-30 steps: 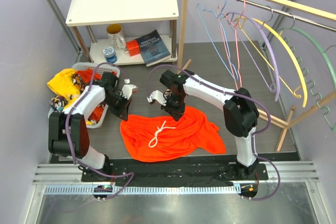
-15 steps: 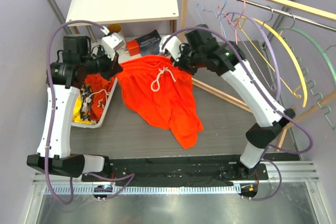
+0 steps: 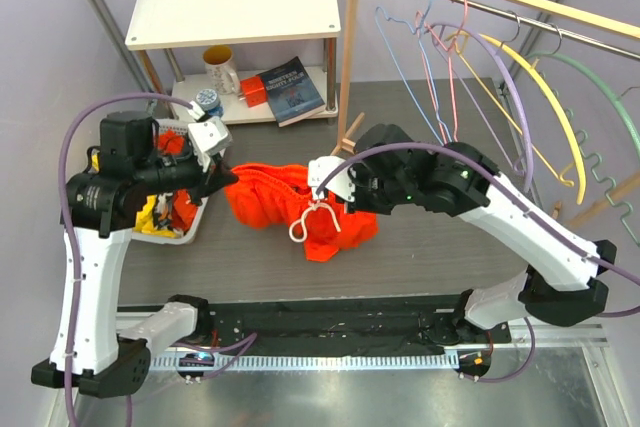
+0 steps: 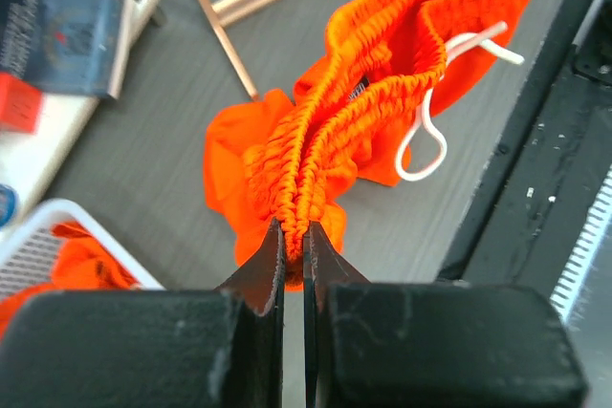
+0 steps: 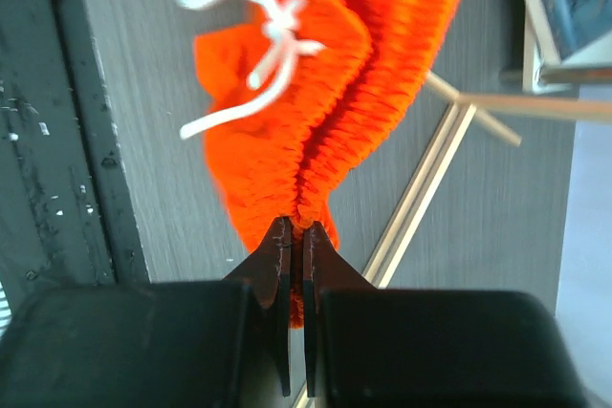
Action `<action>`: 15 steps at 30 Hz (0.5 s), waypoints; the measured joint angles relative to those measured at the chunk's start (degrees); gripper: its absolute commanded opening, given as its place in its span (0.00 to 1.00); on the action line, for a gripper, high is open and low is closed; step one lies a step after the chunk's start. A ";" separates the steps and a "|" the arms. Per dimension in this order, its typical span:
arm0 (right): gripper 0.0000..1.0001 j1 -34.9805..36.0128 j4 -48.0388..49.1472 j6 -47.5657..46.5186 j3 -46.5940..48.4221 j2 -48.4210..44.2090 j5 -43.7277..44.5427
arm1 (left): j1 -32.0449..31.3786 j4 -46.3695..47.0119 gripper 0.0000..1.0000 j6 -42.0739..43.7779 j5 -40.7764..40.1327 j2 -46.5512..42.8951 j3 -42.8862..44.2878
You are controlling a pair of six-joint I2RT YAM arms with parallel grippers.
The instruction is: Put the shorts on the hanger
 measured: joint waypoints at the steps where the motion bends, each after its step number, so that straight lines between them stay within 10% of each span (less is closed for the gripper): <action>1: 0.01 -0.13 0.55 0.31 -1.16 0.15 0.79 | 0.00 -0.28 0.00 -0.37 -0.07 -0.26 -0.79; 15: 0.01 -14.53 22.36 2.43 -26.03 10.64 -1.11 | 0.48 19.39 0.01 -6.58 -6.40 9.05 -31.71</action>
